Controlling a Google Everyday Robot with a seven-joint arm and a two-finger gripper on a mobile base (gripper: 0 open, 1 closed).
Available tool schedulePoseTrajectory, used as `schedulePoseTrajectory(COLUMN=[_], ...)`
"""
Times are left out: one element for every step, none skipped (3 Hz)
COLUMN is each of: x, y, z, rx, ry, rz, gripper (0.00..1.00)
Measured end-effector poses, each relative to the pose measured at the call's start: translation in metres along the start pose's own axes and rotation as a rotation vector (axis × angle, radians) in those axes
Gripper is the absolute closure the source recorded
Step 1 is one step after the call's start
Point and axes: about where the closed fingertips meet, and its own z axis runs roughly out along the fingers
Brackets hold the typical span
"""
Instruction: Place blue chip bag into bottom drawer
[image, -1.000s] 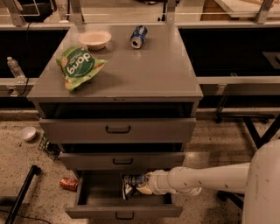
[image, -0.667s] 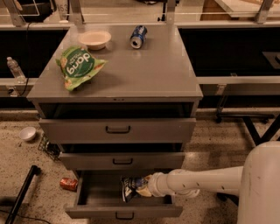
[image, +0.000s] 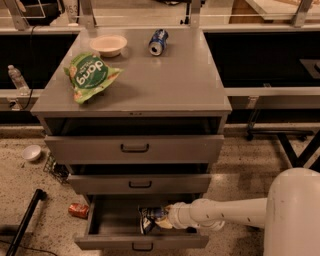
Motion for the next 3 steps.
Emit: schedulePoseTrajectory(x=[0.012,0.017,0.018], y=[-0.001,-0.004,-0.015], z=[0.012,0.025,0.038], rx=[0.006,-0.003,0.011], ry=[0.003,0.008,0.017], rz=[0.0,-0.016,-0.033], gripper=[1.0,1.0,0.85])
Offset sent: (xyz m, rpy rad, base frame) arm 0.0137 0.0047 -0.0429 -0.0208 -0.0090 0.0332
